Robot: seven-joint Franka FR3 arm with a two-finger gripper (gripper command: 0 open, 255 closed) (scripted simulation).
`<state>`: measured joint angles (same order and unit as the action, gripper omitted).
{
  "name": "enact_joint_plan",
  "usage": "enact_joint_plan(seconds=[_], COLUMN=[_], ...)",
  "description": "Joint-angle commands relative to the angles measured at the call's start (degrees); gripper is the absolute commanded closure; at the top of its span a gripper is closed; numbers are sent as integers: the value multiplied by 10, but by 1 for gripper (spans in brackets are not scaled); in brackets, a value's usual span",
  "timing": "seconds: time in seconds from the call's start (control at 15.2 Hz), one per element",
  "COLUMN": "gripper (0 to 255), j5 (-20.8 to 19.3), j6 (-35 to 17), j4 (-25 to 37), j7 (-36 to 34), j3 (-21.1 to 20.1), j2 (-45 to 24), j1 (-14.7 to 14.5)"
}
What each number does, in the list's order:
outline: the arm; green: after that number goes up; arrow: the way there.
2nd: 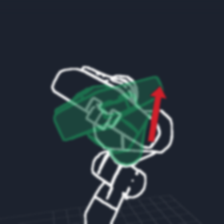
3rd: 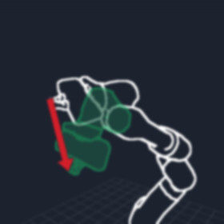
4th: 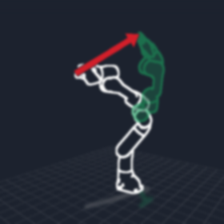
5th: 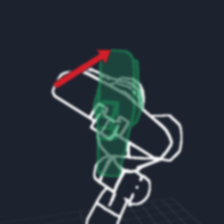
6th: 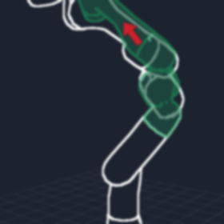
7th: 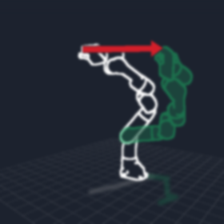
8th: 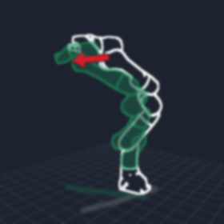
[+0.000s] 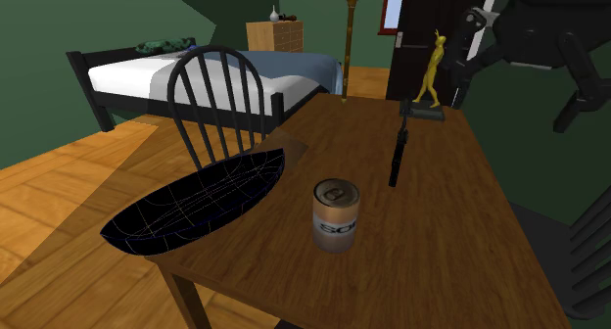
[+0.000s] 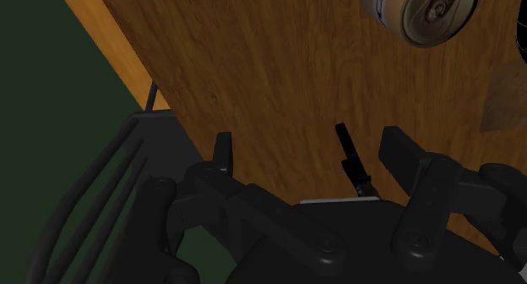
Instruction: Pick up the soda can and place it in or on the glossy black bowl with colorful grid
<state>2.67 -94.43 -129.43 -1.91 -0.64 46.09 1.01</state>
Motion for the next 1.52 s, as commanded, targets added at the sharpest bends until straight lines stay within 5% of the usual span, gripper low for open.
enact_joint_plan(seconds=[0.0, 1.45], gripper=[0, 0], j5=[0, 85], j6=[0, -176], j4=[0, -92], j7=[0, -175], j3=[0, -206], j2=[0, -181], j1=[0, -65])
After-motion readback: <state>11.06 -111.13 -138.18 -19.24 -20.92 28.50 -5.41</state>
